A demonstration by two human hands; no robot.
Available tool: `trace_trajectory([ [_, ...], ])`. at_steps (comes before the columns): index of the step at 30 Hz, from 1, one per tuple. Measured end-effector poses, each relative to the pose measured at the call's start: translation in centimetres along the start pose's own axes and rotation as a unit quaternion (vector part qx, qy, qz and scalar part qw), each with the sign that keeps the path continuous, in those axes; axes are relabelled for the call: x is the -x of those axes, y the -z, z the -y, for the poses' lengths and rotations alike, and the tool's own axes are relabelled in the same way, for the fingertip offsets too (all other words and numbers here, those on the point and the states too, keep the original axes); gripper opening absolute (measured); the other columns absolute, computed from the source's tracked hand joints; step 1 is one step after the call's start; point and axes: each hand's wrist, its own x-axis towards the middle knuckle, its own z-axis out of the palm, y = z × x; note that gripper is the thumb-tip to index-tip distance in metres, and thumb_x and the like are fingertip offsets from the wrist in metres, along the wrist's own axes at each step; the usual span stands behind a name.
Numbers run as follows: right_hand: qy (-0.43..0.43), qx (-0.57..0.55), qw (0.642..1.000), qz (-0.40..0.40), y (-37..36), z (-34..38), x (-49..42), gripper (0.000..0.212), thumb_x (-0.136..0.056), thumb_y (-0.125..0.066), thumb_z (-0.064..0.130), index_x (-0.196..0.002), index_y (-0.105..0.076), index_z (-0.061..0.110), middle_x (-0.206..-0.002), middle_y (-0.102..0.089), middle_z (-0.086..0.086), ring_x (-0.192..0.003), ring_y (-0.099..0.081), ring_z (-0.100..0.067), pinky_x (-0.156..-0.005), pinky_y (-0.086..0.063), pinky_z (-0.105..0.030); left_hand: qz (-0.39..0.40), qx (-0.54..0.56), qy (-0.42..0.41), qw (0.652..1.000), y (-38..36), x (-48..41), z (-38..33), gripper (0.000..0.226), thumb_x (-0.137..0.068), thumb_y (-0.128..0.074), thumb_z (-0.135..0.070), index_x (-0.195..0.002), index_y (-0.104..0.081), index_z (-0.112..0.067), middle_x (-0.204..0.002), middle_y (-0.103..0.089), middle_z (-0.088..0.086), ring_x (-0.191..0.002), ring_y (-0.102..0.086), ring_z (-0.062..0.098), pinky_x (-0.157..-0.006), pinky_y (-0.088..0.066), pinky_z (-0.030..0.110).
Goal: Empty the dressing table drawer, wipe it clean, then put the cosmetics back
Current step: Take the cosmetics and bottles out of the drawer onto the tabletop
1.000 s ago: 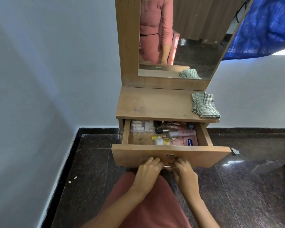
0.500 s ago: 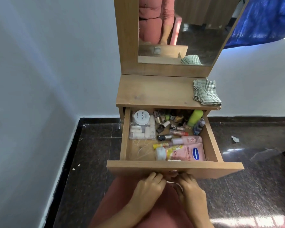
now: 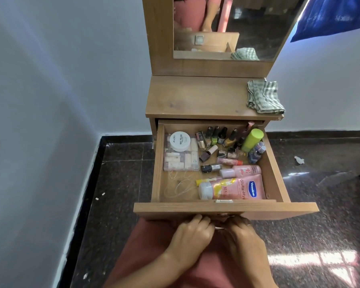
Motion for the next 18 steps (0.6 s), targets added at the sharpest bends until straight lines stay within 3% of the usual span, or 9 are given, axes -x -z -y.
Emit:
trace_trajectory([
  [2,-0.003,-0.007,1.0,0.025,0.4,0.2,0.1,0.015,-0.054,-0.063,0.028,-0.069,-0.065,0.028,-0.073,-0.065,0.012,-0.086,-0.045,-0.011,-0.045,-0.043,-0.015,0.01,0.007,-0.001,1.0,0.2,0.0,-0.1,0.018,-0.062,-0.049,-0.017,-0.058,-0.064,-0.026,-0.06,-0.06,-0.012,-0.06,-0.06,0.001,-0.04,-0.042,0.015],
  [5,-0.04,-0.042,0.994,0.093,1.4,0.1,0.0,0.017,-0.076,-0.06,0.022,-0.091,-0.066,0.029,-0.097,-0.066,0.012,-0.098,-0.052,-0.009,-0.065,-0.05,-0.021,-0.01,0.027,-0.003,1.0,0.8,0.0,-0.1,0.005,-0.058,-0.063,-0.023,-0.062,-0.064,-0.027,-0.06,-0.059,-0.012,-0.061,-0.059,0.002,-0.04,-0.044,0.016],
  [8,-0.027,-0.151,0.98,0.125,3.0,-0.5,-0.3,0.028,-0.078,-0.041,0.046,-0.102,-0.051,0.035,-0.107,-0.06,0.016,-0.102,-0.051,-0.007,-0.074,-0.047,-0.026,-0.074,0.084,-0.022,0.993,3.2,-0.5,-0.8,0.01,-0.075,-0.056,-0.02,-0.077,-0.063,-0.027,-0.07,-0.062,-0.012,-0.067,-0.06,0.006,-0.05,-0.047,0.019],
  [11,-0.013,-0.234,0.962,0.138,6.3,-0.7,-1.8,0.033,-0.069,-0.039,0.063,-0.092,-0.051,0.043,-0.103,-0.057,0.025,-0.085,-0.061,-0.002,-0.069,-0.048,-0.023,-0.13,0.173,-0.004,0.976,6.1,-2.1,-0.6,0.009,-0.083,-0.051,-0.022,-0.091,-0.056,-0.025,-0.08,-0.065,-0.01,-0.076,-0.06,0.01,-0.063,-0.047,0.023],
  [13,-0.007,-0.273,0.954,0.121,8.6,-0.8,-3.2,0.034,-0.07,-0.048,0.069,-0.082,-0.059,0.039,-0.089,-0.063,0.024,-0.075,-0.063,0.0,-0.066,-0.051,-0.02,-0.128,0.224,0.074,0.963,7.8,-3.8,0.3,0.011,-0.084,-0.054,-0.023,-0.093,-0.059,-0.026,-0.086,-0.066,-0.01,-0.082,-0.059,0.009,-0.07,-0.045,0.021],
  [14,0.0,-0.279,0.954,0.107,9.4,-0.9,-4.0,0.029,-0.073,-0.054,0.063,-0.079,-0.062,0.036,-0.086,-0.065,0.022,-0.074,-0.063,0.0,-0.065,-0.051,-0.019,-0.101,0.24,0.128,0.957,8.2,-4.8,1.1,0.013,-0.086,-0.055,-0.023,-0.096,-0.062,-0.026,-0.093,-0.066,-0.011,-0.087,-0.059,0.007,-0.075,-0.043,0.018],
  [16,-0.005,-0.29,0.954,0.077,10.1,-1.5,-6.2,0.004,-0.077,-0.069,0.033,-0.075,-0.067,0.032,-0.081,-0.067,0.014,-0.075,-0.063,-0.003,-0.067,-0.051,-0.017,-0.024,0.266,0.213,0.94,7.9,-6.6,2.9,0.017,-0.09,-0.055,-0.025,-0.105,-0.063,-0.026,-0.106,-0.064,-0.012,-0.094,-0.057,0.004,-0.084,-0.045,0.023],
  [18,-0.029,-0.272,0.96,0.062,9.6,-2.3,-8.7,0.011,-0.076,-0.072,0.011,-0.081,-0.07,0.021,-0.074,-0.068,0.009,-0.074,-0.064,-0.007,-0.073,-0.053,-0.023,0.049,0.284,0.257,0.922,7.0,-7.9,4.5,0.021,-0.088,-0.057,-0.023,-0.108,-0.062,-0.024,-0.109,-0.065,-0.007,-0.094,-0.058,0.007,-0.084,-0.049,0.028],
])
